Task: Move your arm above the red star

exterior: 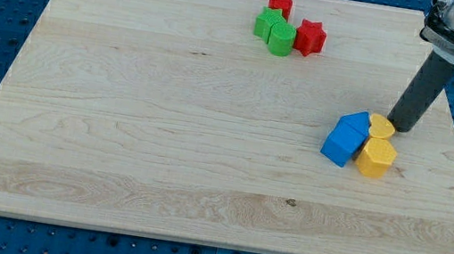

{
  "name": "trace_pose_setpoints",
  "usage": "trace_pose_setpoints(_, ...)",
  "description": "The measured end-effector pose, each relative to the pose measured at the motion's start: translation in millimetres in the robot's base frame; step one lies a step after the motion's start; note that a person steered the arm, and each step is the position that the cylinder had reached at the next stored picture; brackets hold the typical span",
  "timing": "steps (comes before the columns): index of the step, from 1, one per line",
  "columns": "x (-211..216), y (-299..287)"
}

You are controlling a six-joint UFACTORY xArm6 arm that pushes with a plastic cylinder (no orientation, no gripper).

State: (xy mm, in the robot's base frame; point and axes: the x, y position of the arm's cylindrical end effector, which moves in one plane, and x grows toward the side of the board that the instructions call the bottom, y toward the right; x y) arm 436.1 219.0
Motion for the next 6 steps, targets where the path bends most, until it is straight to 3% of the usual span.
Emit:
trace_pose_setpoints(3, -149, -5)
trace_pose_setpoints(4, -182, -34)
trace_pose_setpoints(6, -188, -114)
